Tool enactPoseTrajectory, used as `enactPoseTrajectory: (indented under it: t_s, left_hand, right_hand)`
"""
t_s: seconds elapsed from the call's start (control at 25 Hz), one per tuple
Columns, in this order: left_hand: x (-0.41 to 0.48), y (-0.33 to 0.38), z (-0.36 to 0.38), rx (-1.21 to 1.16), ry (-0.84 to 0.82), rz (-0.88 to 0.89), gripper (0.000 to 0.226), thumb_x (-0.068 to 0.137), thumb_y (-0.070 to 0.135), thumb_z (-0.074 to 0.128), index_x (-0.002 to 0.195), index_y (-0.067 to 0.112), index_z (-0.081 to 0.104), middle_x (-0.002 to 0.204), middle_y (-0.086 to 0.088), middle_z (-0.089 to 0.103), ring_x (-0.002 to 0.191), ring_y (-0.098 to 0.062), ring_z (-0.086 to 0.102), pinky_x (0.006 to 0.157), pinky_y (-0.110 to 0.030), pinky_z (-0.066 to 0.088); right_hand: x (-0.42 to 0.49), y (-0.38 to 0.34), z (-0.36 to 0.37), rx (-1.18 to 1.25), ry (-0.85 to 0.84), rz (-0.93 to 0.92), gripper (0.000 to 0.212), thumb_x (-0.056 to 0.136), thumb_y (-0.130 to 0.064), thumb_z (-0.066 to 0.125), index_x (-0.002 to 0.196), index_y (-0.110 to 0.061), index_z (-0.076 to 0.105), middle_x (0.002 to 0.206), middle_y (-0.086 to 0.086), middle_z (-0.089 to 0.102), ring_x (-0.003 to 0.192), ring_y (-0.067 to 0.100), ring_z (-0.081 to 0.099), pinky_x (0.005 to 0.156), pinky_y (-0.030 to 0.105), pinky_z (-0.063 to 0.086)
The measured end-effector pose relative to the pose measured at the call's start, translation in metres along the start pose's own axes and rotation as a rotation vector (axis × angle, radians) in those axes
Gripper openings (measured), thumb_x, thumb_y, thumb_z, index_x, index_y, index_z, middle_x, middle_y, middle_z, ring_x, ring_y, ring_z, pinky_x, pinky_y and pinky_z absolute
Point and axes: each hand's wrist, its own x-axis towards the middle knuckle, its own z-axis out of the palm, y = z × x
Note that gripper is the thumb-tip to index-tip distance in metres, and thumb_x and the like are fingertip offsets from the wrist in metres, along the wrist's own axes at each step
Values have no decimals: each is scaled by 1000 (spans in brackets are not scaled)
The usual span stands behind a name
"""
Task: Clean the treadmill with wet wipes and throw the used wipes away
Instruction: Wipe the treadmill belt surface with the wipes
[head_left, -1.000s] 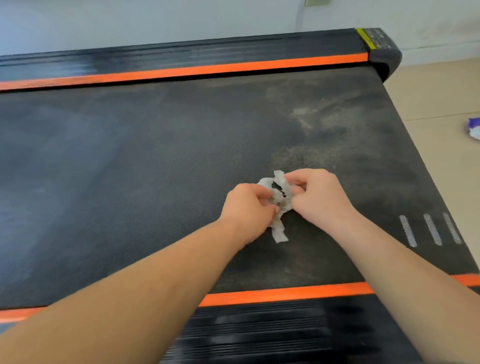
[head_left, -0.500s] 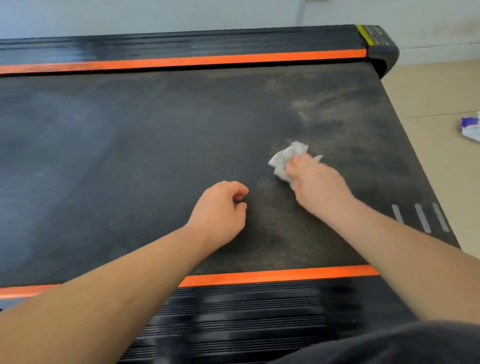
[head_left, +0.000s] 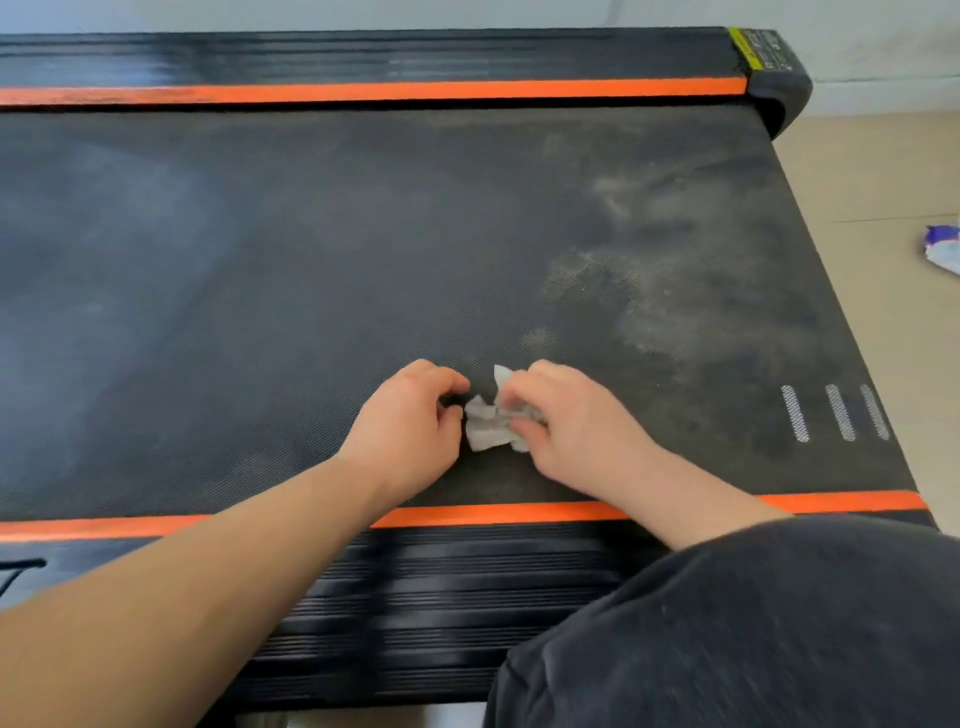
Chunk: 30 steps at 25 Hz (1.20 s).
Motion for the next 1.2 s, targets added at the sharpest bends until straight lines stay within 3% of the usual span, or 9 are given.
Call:
enactPoseTrajectory:
  t_s: [0.08,0.24,0.48,0.6,0.72,0.8,0.88,1.0,1.2]
  left_hand:
    - [-5,3,-1,2,2,8,28,95,14,62,122,19,69,102,10,58,87,-9,56,85,-17,39]
    - [-15,2,-7,21,12,13,27,96,16,61,121,18,69,99,9,56,84,-10,55,85,-19,39]
    - [-25,-19,-13,66,13,-53,26,95,14,60,119,18,71,110,4,63,101,-21,62,92,-27,45]
    - [-31,-24,-13,78,13,-29,25,95,13,59,117,17,72,111,4,62,100,-20,63,92,-29,47]
    - [-30,-20,-13,76,9,12,23,95,15,59,115,20,71,107,6,59,96,-18,61,90,-33,50]
    - [-28,-15,-13,75,-15,38,23,95,17,60,115,21,69,105,7,56,95,-18,60,89,-35,51]
    - [-25,-9,-13,60,-37,61,24,95,17,58,117,22,69,105,7,56,94,-18,60,89,-35,51]
    - [-23,-3,-14,39,-58,115,23,96,18,58,116,22,69,104,8,56,92,-17,60,90,-35,51]
    - [-15,1,-11,34,-73,158,26,96,21,58,120,23,68,107,8,56,102,-18,60,94,-33,50]
  right_hand:
    - [2,17,-12,-83,71,89,1,74,-16,66,74,-16,66,82,7,55,77,35,59,65,39,51]
    - [7,29,-30,-267,30,488,16,78,-15,68,67,-16,58,82,5,46,80,33,55,66,33,44]
    - [-12,-34,2,52,-406,-3,10,81,-14,68,79,-21,76,95,-3,58,95,21,58,82,42,51]
    - [-24,-6,-29,-90,-272,47,13,77,-22,62,89,-25,66,87,8,61,88,32,62,73,45,53]
    - [-44,50,-67,-118,71,513,7,78,-19,66,77,-17,72,82,9,60,87,37,62,70,35,44]
    - [-44,64,-63,-200,160,720,23,81,-28,59,74,-12,73,84,10,61,87,38,61,71,34,41]
    - [-37,42,-44,-180,92,682,26,82,-33,59,75,-13,73,83,9,65,85,35,63,74,34,48]
    - [-32,15,-34,12,-106,480,9,76,-14,74,68,-16,71,79,2,65,79,25,66,70,30,48]
    - [12,0,-117,-27,-195,516,5,79,-19,77,79,-14,79,79,4,76,71,10,64,69,29,54]
